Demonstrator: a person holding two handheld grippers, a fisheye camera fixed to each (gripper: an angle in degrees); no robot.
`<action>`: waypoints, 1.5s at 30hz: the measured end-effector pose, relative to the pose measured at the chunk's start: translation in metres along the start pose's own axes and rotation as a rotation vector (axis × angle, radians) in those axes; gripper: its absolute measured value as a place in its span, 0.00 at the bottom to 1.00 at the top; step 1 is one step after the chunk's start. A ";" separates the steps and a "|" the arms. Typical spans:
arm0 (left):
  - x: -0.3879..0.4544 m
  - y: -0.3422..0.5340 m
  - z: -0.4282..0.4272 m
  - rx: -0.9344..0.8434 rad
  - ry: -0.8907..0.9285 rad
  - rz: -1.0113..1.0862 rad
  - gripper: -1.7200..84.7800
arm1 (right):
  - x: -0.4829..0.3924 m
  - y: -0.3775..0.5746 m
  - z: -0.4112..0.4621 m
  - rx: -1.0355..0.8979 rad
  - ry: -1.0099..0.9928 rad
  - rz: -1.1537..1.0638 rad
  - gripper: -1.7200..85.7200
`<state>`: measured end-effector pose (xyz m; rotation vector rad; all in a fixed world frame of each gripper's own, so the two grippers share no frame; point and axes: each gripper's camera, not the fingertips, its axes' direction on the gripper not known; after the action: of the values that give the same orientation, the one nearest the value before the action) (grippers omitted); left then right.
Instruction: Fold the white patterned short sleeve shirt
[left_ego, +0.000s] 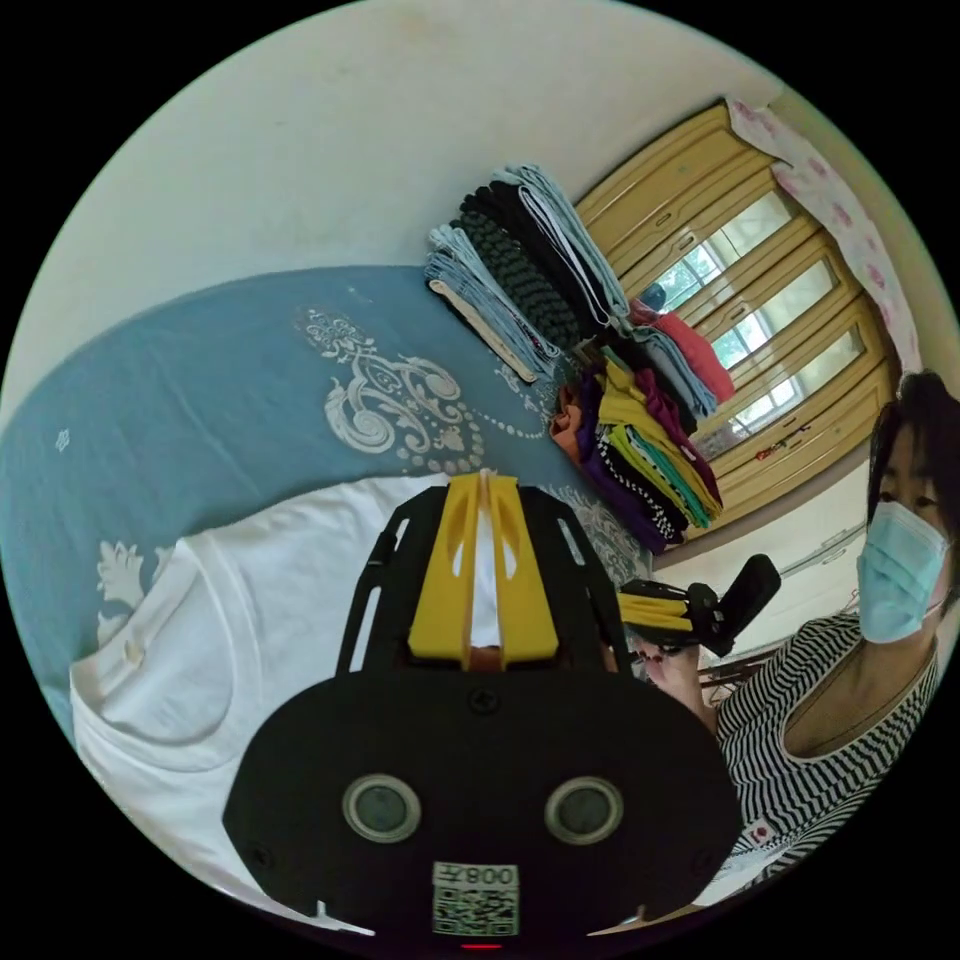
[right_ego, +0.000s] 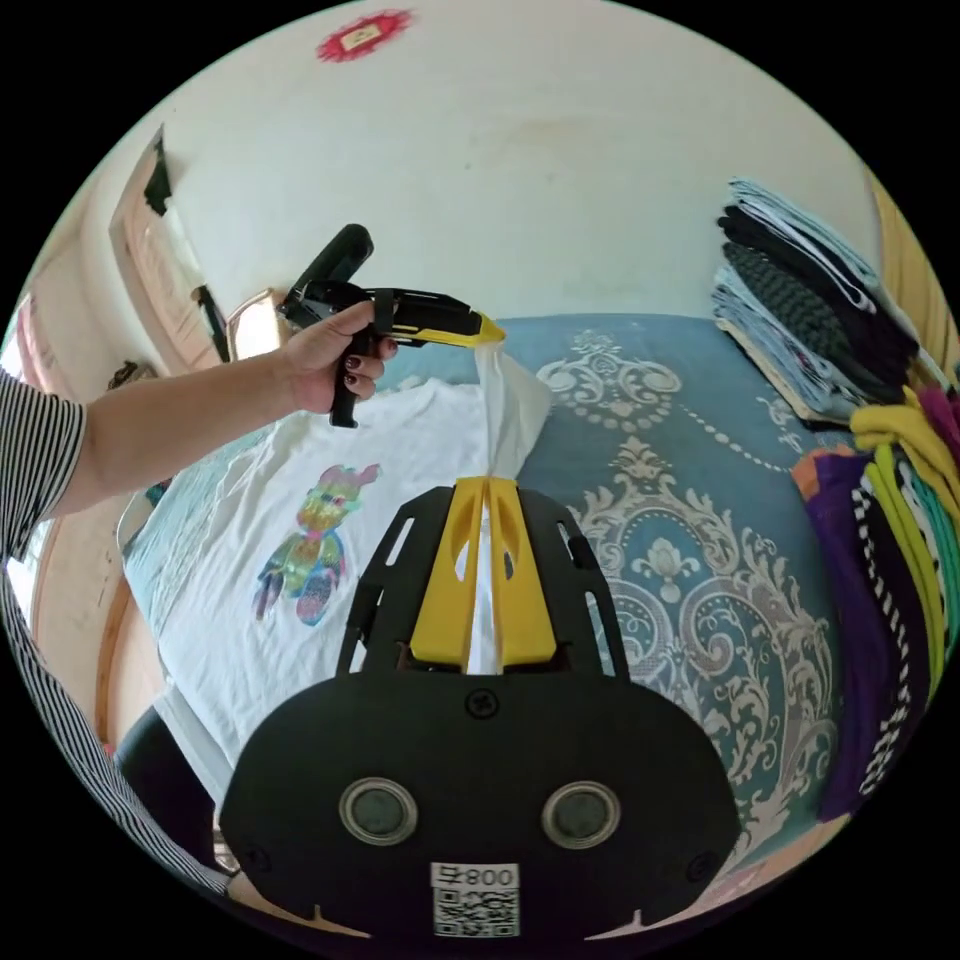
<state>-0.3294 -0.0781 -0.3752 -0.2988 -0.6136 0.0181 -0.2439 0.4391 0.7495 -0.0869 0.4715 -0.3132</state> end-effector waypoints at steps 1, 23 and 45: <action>-0.006 0.006 -0.002 -0.009 -0.003 -0.017 0.04 | -0.006 -0.002 0.006 -0.035 -0.028 -0.029 0.02; -0.032 0.065 -0.012 -0.149 -0.187 -0.073 0.05 | -0.026 -0.021 0.085 -0.369 -0.325 -0.060 0.02; 0.025 0.000 -0.025 -0.079 -0.243 0.069 0.04 | -0.029 -0.038 0.087 -0.221 0.073 0.082 0.06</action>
<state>-0.2943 -0.0820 -0.3803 -0.3980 -0.8460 0.0973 -0.2389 0.4126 0.8447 -0.2709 0.5799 -0.1832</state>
